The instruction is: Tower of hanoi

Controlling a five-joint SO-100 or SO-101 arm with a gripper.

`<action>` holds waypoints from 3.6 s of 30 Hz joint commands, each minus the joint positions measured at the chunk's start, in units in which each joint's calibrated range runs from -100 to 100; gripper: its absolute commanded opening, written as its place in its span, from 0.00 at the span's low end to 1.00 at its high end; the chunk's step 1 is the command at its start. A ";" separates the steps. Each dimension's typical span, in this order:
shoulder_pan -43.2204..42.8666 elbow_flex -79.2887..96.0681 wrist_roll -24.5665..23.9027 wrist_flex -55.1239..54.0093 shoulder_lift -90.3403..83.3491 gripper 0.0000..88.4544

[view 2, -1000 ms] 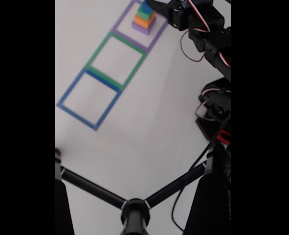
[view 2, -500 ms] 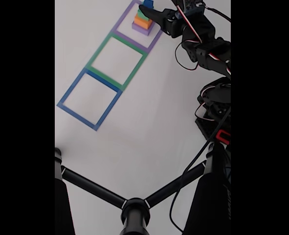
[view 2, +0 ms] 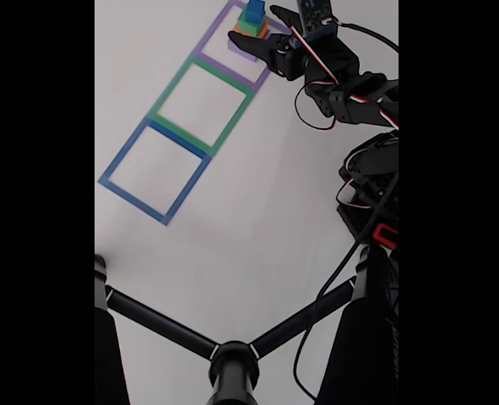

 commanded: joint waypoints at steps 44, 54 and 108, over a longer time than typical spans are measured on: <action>0.00 -10.00 0.59 -1.46 8.15 0.35; -0.96 -9.46 0.59 -1.78 8.31 0.34; -1.15 -6.00 0.59 -3.97 8.15 0.13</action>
